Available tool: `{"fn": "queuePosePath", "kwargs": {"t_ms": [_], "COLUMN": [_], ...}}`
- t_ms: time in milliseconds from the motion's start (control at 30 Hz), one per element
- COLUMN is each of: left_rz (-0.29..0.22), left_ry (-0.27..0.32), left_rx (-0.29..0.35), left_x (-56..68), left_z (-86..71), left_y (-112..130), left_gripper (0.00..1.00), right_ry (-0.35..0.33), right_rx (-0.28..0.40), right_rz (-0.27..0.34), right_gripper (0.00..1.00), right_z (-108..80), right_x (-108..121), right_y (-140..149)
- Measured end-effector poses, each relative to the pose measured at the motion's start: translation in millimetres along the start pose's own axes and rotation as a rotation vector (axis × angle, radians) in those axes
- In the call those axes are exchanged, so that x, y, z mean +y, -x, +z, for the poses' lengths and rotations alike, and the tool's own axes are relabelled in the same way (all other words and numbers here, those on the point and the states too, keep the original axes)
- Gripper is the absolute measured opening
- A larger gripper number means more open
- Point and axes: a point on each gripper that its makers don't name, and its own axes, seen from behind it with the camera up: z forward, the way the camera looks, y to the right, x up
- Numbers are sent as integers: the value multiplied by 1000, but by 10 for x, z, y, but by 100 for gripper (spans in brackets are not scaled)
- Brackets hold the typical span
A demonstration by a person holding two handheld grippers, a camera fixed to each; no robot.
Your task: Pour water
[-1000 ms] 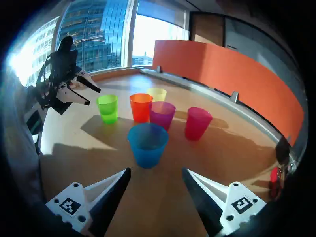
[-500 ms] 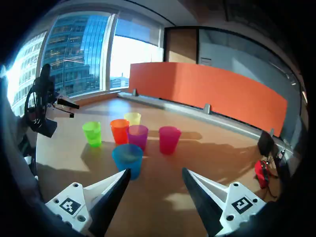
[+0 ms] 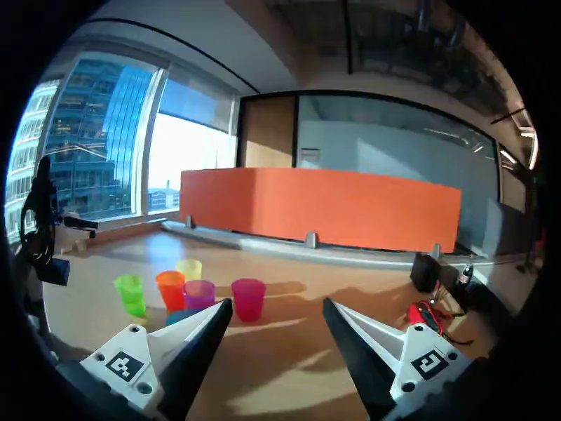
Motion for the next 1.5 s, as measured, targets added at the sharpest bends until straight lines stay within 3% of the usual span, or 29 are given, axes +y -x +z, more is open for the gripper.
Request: {"fn": "queuePosePath", "kwargs": {"t_ms": [467,767,967,1267,1500], "left_rz": [0,-33,-36,10,47], "left_ry": [-137,-177,-196,-281,-321], "left_rx": [145,165,187,185,175], "left_x": [-231,-329,-369,-532,-620], "left_z": [-170,-155,-113,-55,-9], "left_y": [-389,-425,-478,-339,-222], "left_gripper": [99,99,100,99,99], "right_ry": [217,305,309,310,321], "right_rx": [170,232,241,231,237], "right_rz": [42,75,61,-9,-12], "right_gripper": [99,99,99,99,99], "right_z": [-18,-9,-1,12,-3], "right_x": [359,438,358,221,231], "right_y": [-409,-500,-495,-437,-432]}}
